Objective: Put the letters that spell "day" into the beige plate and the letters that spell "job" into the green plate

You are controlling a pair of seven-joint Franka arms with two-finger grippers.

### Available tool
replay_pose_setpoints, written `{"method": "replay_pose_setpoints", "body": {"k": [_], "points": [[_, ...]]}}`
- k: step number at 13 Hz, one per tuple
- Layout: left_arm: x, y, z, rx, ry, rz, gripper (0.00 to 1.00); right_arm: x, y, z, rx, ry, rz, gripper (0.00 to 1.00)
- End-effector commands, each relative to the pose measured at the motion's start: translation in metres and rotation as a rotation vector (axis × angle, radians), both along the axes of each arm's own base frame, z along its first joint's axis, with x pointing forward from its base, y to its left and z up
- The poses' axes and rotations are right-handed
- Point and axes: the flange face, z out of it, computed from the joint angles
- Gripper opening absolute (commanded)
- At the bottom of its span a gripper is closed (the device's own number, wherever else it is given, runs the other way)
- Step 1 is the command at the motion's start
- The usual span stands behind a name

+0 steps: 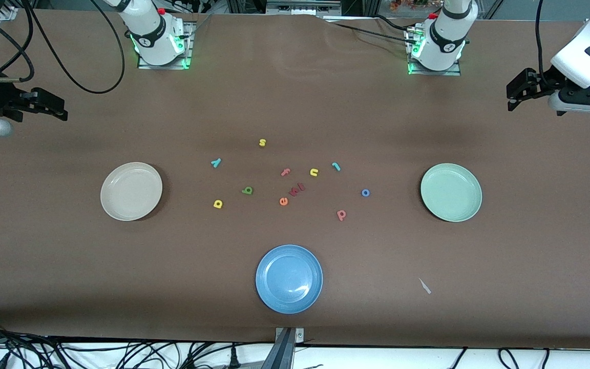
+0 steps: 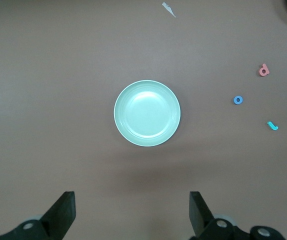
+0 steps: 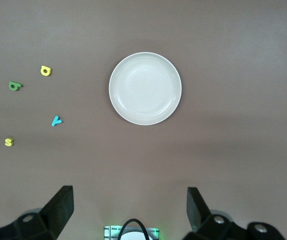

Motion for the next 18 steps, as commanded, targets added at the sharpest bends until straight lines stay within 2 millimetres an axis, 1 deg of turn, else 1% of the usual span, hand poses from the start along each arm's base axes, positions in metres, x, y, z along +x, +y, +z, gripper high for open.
{"method": "replay_pose_setpoints", "body": {"k": [1, 3, 5, 6, 8, 10, 12, 14, 16, 18], "points": [[0.003, 0.004, 0.007, 0.017, -0.001, -0.011, 1.00, -0.002, 0.000, 0.002, 0.006, 0.007, -0.014, 1.00], [0.003, 0.004, 0.007, 0.015, -0.001, -0.008, 1.00, -0.002, 0.000, 0.002, 0.006, 0.005, -0.014, 1.00], [0.003, 0.003, 0.011, 0.018, -0.010, -0.005, 1.00, -0.002, 0.000, 0.002, 0.006, 0.005, -0.014, 1.00], [0.003, 0.004, 0.022, 0.016, -0.030, 0.000, 1.00, -0.002, 0.000, 0.002, 0.006, 0.007, -0.014, 1.00], [0.001, 0.009, 0.037, 0.012, -0.038, 0.009, 1.00, -0.002, 0.000, 0.002, 0.006, 0.005, -0.014, 1.00], [-0.001, 0.009, 0.047, 0.009, -0.048, 0.008, 1.00, -0.002, 0.000, 0.002, 0.006, 0.007, -0.014, 1.00], [-0.001, 0.004, 0.046, -0.030, -0.044, 0.010, 1.00, -0.002, 0.000, 0.002, 0.006, 0.007, -0.014, 1.00], [0.000, 0.007, 0.044, -0.031, -0.040, 0.015, 1.00, -0.002, 0.000, 0.002, 0.006, 0.007, -0.014, 1.00], [0.002, 0.024, 0.043, -0.032, -0.038, 0.044, 1.00, -0.002, 0.000, 0.002, 0.006, 0.007, -0.014, 1.00], [0.004, 0.029, 0.041, -0.026, -0.034, 0.048, 1.00, -0.002, 0.000, 0.002, 0.006, 0.007, -0.014, 1.00]]}}
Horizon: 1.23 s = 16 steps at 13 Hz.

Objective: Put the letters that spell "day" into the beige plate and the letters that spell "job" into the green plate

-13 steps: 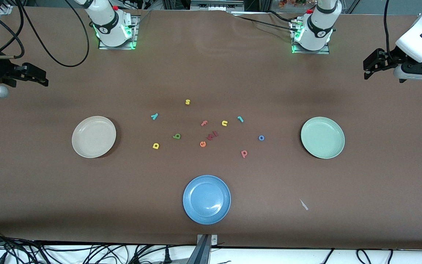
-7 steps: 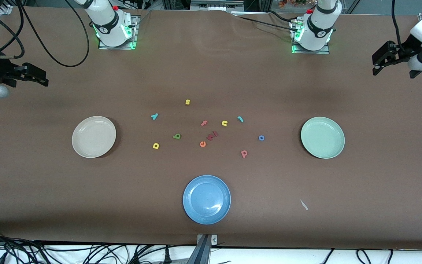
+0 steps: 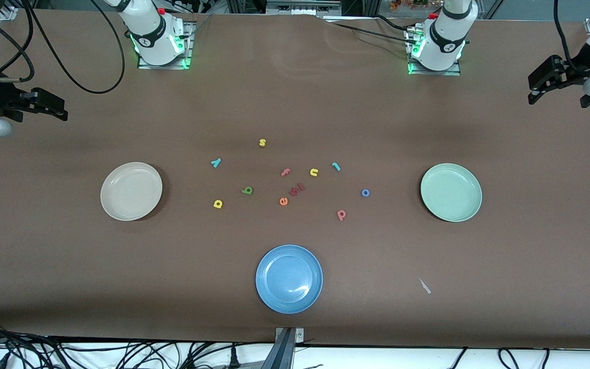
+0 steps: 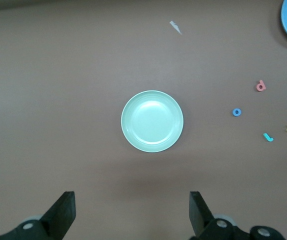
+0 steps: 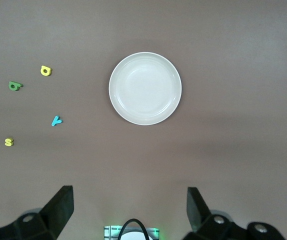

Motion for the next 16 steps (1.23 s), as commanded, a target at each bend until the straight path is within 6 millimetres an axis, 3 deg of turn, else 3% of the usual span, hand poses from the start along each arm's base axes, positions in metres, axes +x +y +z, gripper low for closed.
{"method": "replay_pose_setpoints", "body": {"k": [1, 4, 16], "points": [[0.001, 0.006, 0.006, -0.009, 0.003, 0.003, 1.00, -0.002, 0.000, 0.002, 0.006, 0.005, -0.014, 1.00], [-0.001, 0.004, 0.024, -0.017, -0.029, 0.005, 1.00, -0.002, -0.001, 0.002, 0.004, 0.006, -0.014, 1.00], [-0.007, 0.010, 0.031, -0.016, -0.003, 0.016, 1.00, -0.002, 0.000, 0.002, 0.006, 0.006, -0.014, 1.00]]}}
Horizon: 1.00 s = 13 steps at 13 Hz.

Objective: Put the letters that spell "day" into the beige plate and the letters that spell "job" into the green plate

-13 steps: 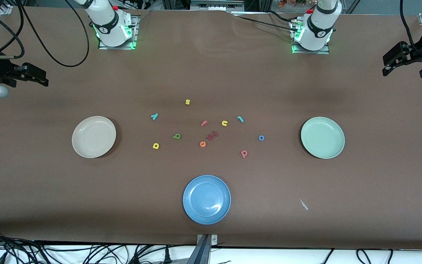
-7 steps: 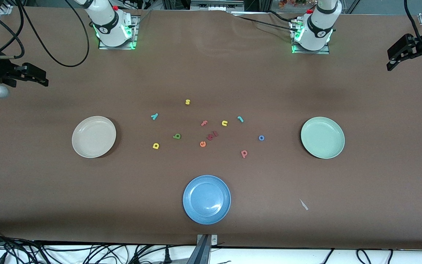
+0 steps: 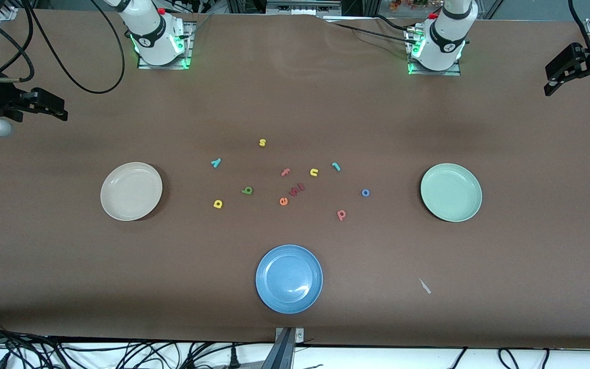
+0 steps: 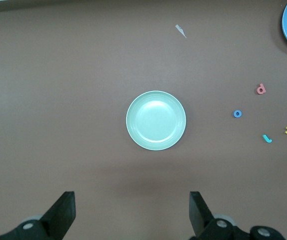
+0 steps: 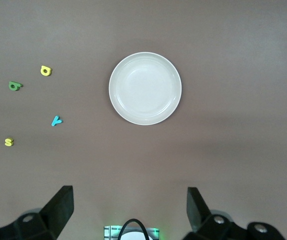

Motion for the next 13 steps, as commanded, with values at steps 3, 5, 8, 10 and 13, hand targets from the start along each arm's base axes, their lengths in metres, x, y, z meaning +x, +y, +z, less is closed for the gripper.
{"method": "replay_pose_setpoints", "body": {"k": [3, 5, 8, 10, 13], "points": [[-0.001, 0.002, 0.006, -0.016, 0.006, 0.001, 1.00, -0.002, 0.000, 0.002, 0.006, 0.006, -0.014, 1.00], [0.000, 0.005, 0.007, -0.011, 0.002, 0.005, 1.00, -0.002, -0.001, 0.002, 0.004, 0.006, -0.014, 1.00], [-0.001, 0.017, 0.011, -0.016, -0.007, 0.027, 1.00, -0.002, -0.001, 0.002, 0.004, 0.006, -0.014, 1.00], [-0.007, 0.022, 0.036, -0.018, -0.044, 0.036, 1.00, -0.002, 0.000, 0.002, 0.006, 0.006, -0.014, 1.00], [-0.016, 0.024, 0.048, -0.021, -0.032, 0.040, 1.00, -0.002, 0.000, 0.002, 0.006, 0.006, -0.014, 1.00]]}}
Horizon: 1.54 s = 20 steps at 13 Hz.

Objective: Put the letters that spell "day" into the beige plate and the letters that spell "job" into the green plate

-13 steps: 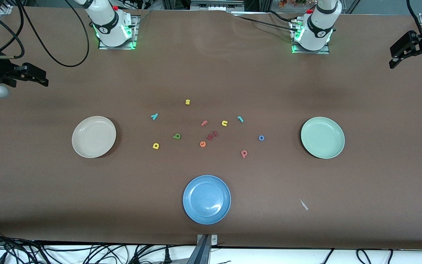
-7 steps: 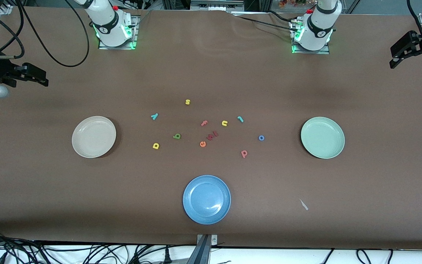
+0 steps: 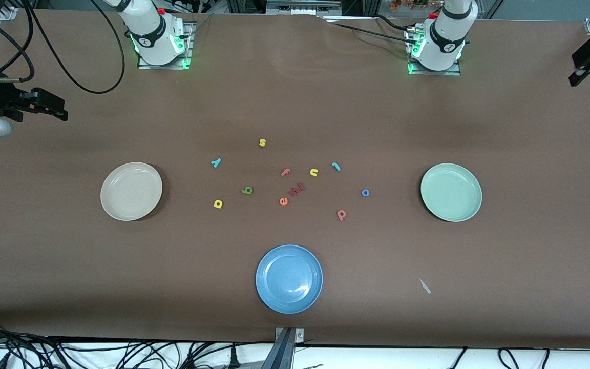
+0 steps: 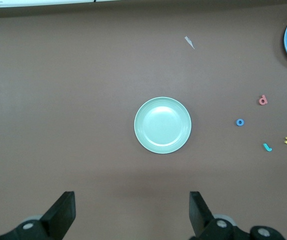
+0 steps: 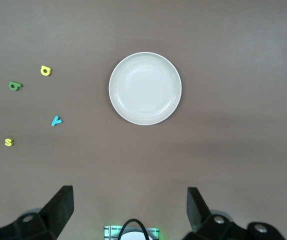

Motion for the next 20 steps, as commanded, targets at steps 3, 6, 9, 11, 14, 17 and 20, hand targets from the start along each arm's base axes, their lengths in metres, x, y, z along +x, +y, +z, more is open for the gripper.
{"method": "replay_pose_setpoints", "body": {"k": [3, 6, 9, 11, 14, 17, 20], "points": [[-0.003, -0.002, 0.000, -0.017, 0.040, -0.016, 1.00, -0.002, -0.001, 0.002, 0.004, 0.006, -0.014, 1.00], [0.000, 0.003, -0.002, -0.011, 0.046, -0.013, 1.00, -0.002, -0.001, 0.002, 0.004, 0.006, -0.014, 1.00], [0.003, 0.005, -0.008, -0.010, 0.059, -0.010, 1.00, -0.002, -0.001, 0.002, 0.004, 0.006, -0.014, 1.00], [0.011, 0.006, -0.016, -0.011, 0.074, -0.010, 1.00, -0.002, -0.001, 0.002, 0.004, 0.006, -0.014, 1.00], [0.013, 0.007, -0.018, -0.013, 0.074, -0.010, 1.00, -0.002, -0.001, 0.002, 0.004, 0.006, -0.014, 1.00], [0.013, -0.003, -0.020, -0.013, 0.081, -0.016, 1.00, -0.002, -0.001, 0.002, 0.004, 0.006, -0.014, 1.00], [0.019, 0.006, -0.029, -0.017, 0.099, -0.002, 1.00, -0.002, -0.001, 0.002, 0.004, 0.006, -0.014, 1.00]]}}
